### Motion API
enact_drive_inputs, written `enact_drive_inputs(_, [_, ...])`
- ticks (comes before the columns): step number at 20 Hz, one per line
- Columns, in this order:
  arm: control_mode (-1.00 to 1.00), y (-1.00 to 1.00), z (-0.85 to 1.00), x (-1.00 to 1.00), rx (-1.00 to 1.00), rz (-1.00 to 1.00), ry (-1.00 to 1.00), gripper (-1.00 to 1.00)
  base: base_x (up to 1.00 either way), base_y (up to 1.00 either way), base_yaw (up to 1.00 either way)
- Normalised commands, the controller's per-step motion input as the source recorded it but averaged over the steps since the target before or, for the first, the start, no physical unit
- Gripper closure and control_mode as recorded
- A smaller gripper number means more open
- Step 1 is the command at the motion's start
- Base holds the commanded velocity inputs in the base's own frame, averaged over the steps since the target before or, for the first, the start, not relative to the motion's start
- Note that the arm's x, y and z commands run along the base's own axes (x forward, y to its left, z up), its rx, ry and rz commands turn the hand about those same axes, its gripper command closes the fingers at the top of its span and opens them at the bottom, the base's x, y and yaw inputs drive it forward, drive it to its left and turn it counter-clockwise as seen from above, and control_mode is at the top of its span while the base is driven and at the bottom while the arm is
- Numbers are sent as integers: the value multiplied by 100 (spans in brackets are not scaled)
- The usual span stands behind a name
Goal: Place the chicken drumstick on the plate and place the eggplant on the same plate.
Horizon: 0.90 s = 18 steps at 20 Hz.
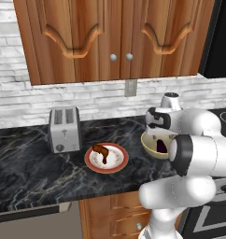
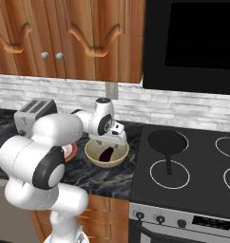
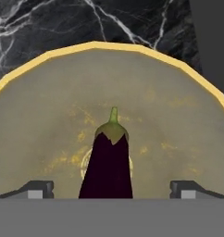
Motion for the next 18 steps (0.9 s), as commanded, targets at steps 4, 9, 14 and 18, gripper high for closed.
enact_drive_inputs(4, [-100,-13,-16,0,0,0,0,-100,0,0,0])
enact_drive_inputs(9, [-100,-2,-18,-1,0,0,0,-100,0,0,0])
enact_drive_inputs(14, [-100,0,-14,-7,0,0,0,-100,0,0,0])
enact_drive_inputs(18, [-100,0,-10,-11,0,0,0,-100,0,0,0])
